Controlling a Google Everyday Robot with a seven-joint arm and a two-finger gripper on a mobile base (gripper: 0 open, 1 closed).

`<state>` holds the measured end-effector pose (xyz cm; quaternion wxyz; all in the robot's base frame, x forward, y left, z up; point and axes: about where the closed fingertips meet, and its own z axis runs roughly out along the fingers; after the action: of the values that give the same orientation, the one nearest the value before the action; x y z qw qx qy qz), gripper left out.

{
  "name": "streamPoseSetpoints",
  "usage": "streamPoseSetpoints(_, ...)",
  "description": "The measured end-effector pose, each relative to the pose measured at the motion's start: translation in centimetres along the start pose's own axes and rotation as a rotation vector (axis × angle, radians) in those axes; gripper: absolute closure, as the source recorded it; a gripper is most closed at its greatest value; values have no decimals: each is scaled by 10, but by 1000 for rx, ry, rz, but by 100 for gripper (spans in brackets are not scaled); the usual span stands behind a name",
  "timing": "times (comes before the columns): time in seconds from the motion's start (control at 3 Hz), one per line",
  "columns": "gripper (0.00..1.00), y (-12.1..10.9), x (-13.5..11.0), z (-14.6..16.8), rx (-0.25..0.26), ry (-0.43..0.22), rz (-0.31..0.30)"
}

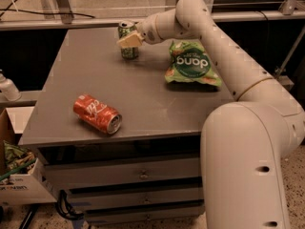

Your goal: Move green can near coke can

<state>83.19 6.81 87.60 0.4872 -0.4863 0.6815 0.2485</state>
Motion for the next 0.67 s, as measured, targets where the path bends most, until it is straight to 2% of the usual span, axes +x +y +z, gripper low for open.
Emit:
streamPoseSetpoints(0.33, 65, 6, -4, -6, -47, -17, 74)
streamPoseSetpoints(0.67, 88, 24, -8, -21, -120, -26, 120)
